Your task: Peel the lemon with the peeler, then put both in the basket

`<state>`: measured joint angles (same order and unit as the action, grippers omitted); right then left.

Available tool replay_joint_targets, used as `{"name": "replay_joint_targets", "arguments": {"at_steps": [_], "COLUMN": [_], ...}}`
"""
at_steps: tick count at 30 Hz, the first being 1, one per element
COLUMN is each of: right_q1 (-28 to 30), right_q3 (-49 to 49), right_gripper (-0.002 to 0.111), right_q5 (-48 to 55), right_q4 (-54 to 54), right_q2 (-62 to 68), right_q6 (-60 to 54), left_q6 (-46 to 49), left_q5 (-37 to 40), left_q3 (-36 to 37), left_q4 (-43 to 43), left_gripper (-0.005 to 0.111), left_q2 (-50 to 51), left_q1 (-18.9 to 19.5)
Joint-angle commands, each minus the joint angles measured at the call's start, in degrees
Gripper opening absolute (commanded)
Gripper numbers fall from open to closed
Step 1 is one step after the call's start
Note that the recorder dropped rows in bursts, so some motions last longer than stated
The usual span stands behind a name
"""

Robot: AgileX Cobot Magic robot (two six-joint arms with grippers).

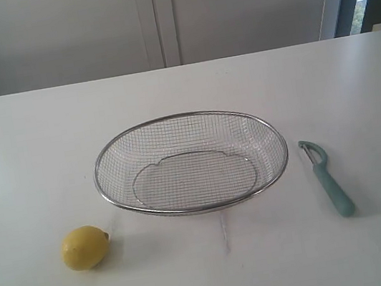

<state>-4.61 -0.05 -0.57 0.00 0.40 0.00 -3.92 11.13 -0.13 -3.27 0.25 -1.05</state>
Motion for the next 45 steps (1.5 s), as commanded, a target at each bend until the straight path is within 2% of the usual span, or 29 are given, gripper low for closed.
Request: {"name": "replay_joint_targets", "arguments": {"at_steps": [1,5,16,23,26,29,31,38,45], "right_q1": [-0.17,-0.17,-0.17,-0.17,-0.17,-0.17,-0.17,-0.17,-0.17], "right_q3": [0.05,0.05,0.05,0.05,0.05,0.05,-0.24,-4.66,-12.22], "right_gripper": [0.000,0.000,0.000,0.000,0.000,0.000,0.000,0.000,0.000], "right_q5": [-11.22,-15.51,-16.44,-29.29,-33.83,-34.48,-35.76,-39.38,-39.51], "right_q4": [0.33,0.33,0.33,0.44,4.78,22.36,27.14,27.39,23.91], "right_q2": [-0.40,-0.40,-0.40,-0.40,-0.40,-0.40,-0.40,0.41,11.50], "right_q6": [0.00,0.00,0.00,0.00,0.00,0.00,0.00,0.00,0.00], "left_q6": [-0.05,-0.05,-0.05,-0.05,-0.05,-0.05,-0.05,-0.05,-0.05], "left_q5": [0.04,0.04,0.04,0.04,0.04,0.04,0.04,0.04,0.04], "left_q3": [0.13,0.13,0.13,0.13,0.13,0.13,0.13,0.13,0.13], "left_q4": [-0.09,-0.09,-0.09,-0.09,-0.09,-0.09,-0.09,-0.09,-0.09], "left_gripper": [0.000,0.000,0.000,0.000,0.000,0.000,0.000,0.000,0.000], "left_q2": [-0.25,-0.25,-0.25,-0.25,-0.25,-0.25,-0.25,-0.25,-0.25], "left_q1": [-0.26,-0.26,-0.26,-0.26,-0.26,-0.26,-0.26,-0.26,-0.26]}}
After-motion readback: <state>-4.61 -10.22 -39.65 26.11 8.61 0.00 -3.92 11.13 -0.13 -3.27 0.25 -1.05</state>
